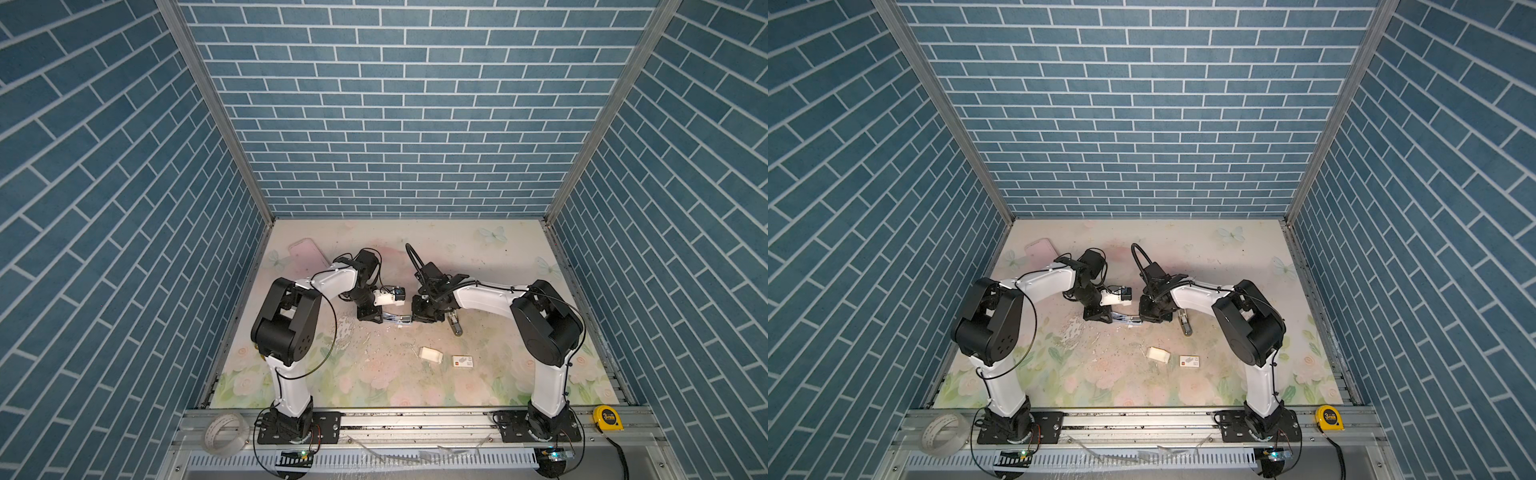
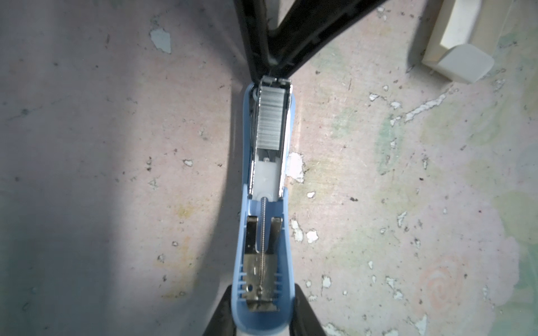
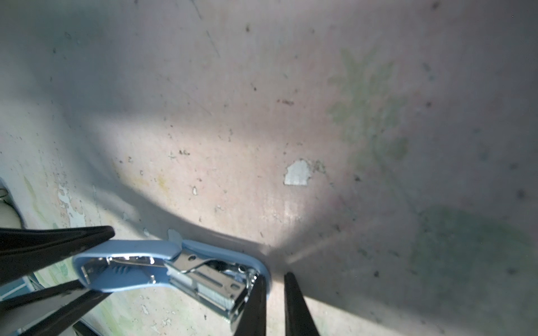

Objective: Load the staples into the stapler
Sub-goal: 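Push the blue stapler's top down with the left gripper while right holds it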

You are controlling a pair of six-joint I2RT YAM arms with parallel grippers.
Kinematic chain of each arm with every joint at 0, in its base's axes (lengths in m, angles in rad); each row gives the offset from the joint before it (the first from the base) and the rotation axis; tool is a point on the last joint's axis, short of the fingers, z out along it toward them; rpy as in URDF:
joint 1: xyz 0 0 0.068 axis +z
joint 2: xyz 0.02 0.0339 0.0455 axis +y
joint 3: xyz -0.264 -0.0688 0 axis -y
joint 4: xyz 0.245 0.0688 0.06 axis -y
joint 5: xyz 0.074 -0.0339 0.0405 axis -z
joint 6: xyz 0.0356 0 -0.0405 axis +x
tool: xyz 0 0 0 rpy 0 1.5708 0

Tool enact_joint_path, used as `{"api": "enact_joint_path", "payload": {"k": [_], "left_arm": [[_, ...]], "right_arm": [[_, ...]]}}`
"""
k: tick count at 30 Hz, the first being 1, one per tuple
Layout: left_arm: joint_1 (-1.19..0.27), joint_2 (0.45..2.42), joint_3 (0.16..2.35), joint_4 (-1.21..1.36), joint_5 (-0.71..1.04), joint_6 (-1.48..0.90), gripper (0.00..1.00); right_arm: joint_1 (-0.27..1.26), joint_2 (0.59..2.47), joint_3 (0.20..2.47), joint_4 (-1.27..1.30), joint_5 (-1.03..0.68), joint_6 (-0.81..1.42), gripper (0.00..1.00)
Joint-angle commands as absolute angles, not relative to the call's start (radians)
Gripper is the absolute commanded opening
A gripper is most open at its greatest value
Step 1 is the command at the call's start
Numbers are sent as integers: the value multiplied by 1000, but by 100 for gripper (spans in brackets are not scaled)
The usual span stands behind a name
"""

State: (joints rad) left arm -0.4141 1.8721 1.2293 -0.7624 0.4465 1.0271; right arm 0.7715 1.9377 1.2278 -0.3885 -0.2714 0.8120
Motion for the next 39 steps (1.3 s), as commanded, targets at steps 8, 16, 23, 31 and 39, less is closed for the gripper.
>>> {"api": "enact_joint_path", "payload": {"k": [8, 16, 23, 31, 39], "left_arm": [[-424, 1847, 1235, -781, 508, 1004, 18], [-431, 1823, 1250, -794, 544, 963, 14], [-434, 1815, 1249, -786, 560, 942, 14], [-456, 1815, 1238, -762, 551, 921, 13], [-467, 1798, 1223, -743, 550, 902, 13]], "right_arm": [[767, 1974, 1244, -452, -252, 773, 14], [767, 1981, 1255, -461, -249, 769, 14], [767, 1987, 1259, -464, -249, 767, 14], [768, 1988, 1266, -490, -236, 752, 13], [768, 1987, 1265, -509, -221, 737, 13]]}}
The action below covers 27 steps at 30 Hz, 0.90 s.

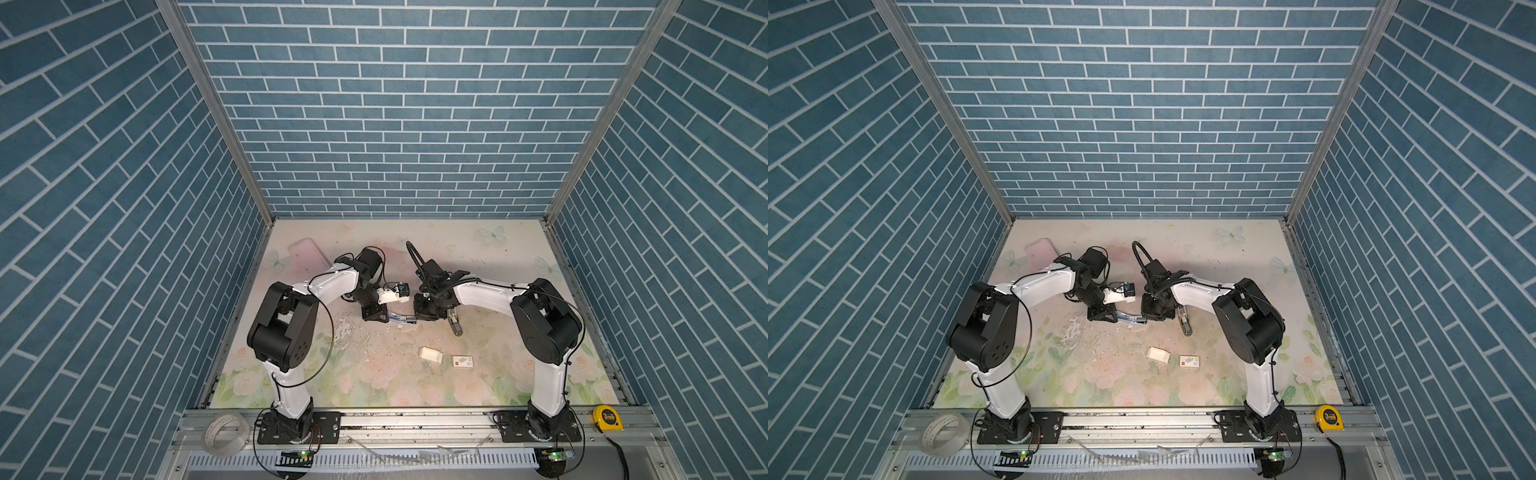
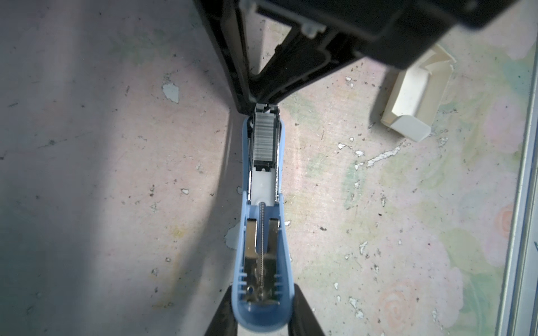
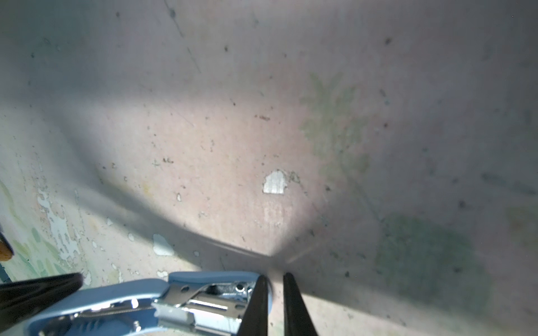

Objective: Load the staples into the stapler
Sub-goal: 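Push the blue stapler's top down with the left gripper while right holds it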

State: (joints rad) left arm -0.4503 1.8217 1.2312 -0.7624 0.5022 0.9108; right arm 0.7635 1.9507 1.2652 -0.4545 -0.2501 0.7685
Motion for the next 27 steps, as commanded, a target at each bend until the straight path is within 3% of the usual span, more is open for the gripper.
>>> {"api": "enact_joint_path", "payload": {"k": [1, 27], "left_arm": [[-467, 1797, 1221, -740, 548, 898, 13], [-521, 1802, 1193, -700, 497, 858, 10]], "right_arm": [[769, 1986, 1262, -511, -222, 737, 13], [788, 1992, 1260, -553, -204, 706, 12]]}}
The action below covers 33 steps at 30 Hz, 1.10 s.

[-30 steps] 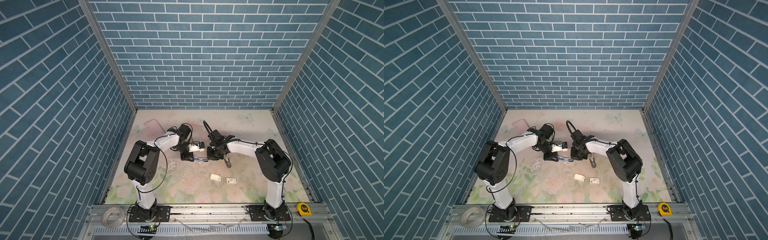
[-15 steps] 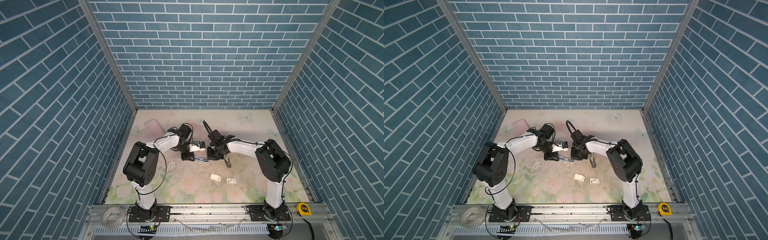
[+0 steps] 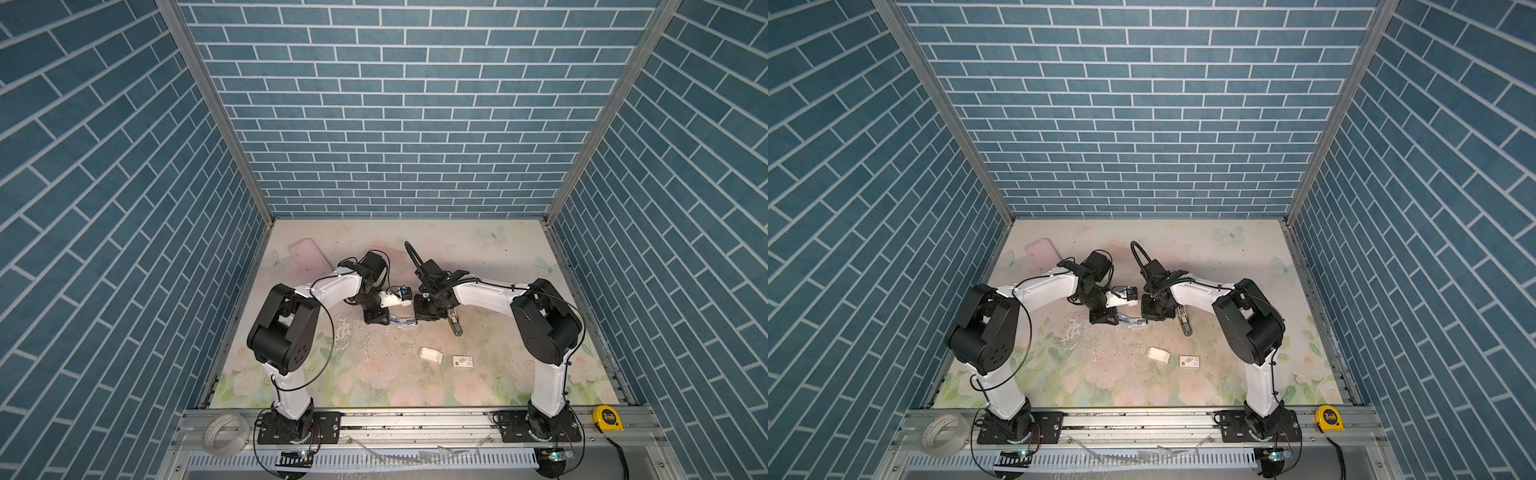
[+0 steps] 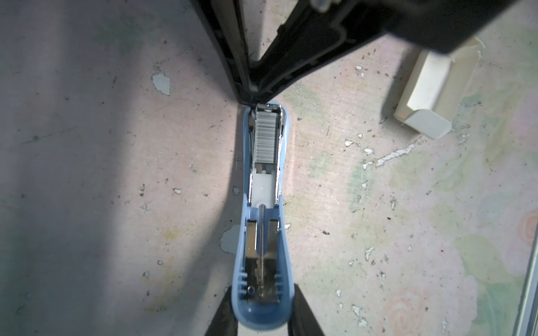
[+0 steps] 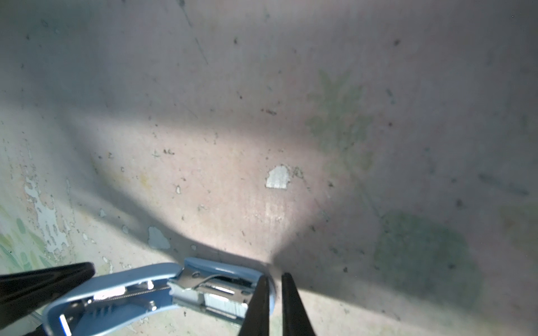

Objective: Load the staples into the stapler
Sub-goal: 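Push the blue stapler's top down with the left gripper while right holds it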

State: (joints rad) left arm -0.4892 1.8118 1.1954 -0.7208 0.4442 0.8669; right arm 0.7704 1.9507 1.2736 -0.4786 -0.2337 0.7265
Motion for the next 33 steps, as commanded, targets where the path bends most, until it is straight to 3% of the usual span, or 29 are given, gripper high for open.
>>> {"api": "enact_joint_path", "payload": {"k": [1, 33], "left_arm": [[-524, 1802, 1195, -699, 494, 857, 10], [-540, 1786, 1211, -689, 555, 755, 14]], "right_arm": [[788, 1991, 1260, -553, -205, 706, 11], [792, 1987, 1247, -554, -198, 709, 11]]}}
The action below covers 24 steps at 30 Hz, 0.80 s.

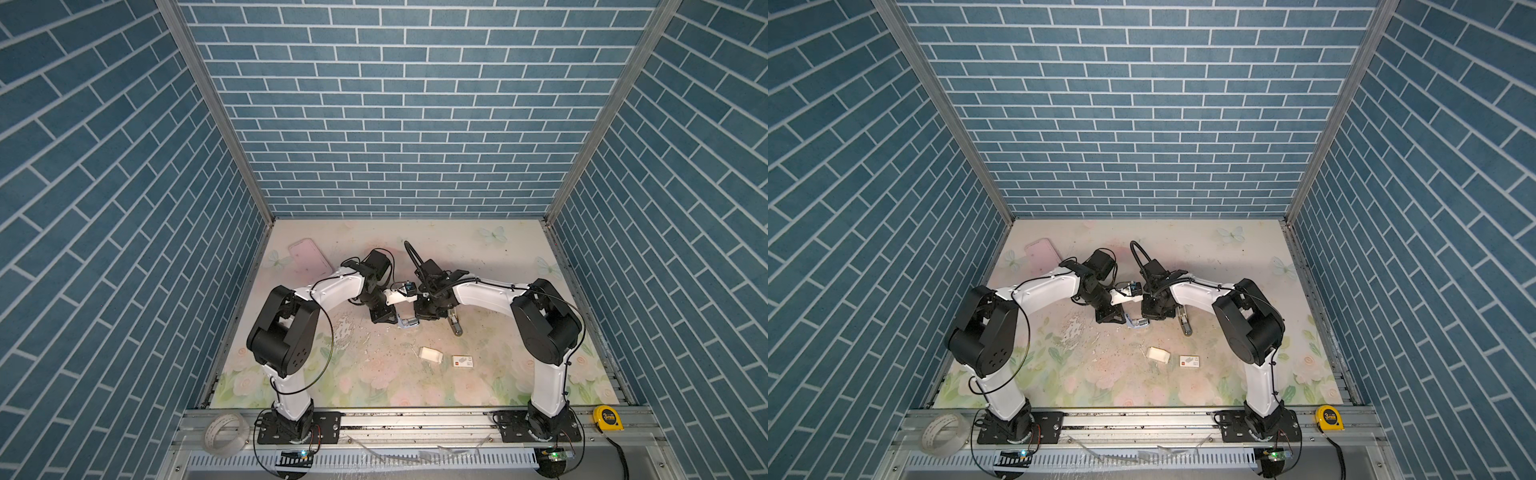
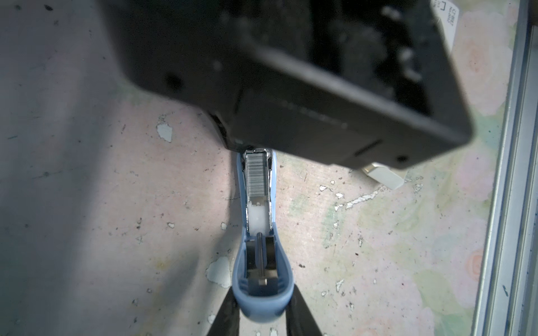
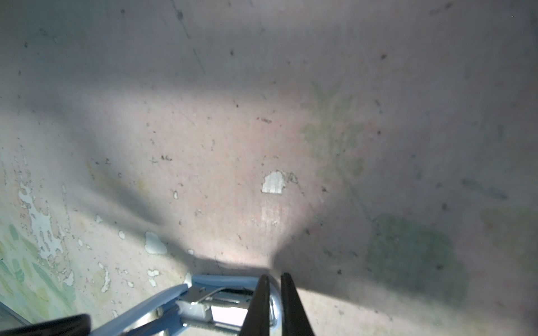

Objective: Load the staples into the stapler
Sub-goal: 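Push the blue stapler's top down with the left gripper while right holds it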

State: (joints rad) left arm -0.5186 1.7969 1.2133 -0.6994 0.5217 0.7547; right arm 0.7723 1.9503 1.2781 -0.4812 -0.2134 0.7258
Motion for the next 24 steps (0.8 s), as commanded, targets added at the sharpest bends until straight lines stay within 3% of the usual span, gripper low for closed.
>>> {"api": "enact_joint_path", "payload": {"k": [1, 24], "left_arm": [[-542, 1786, 1209, -688, 552, 755, 14], [-583, 1773, 1189, -669, 519, 735, 14]], "right_arm": [[792, 1985, 1247, -554, -196, 709, 11], [796, 1959, 1211, -535, -157, 713, 11]]}}
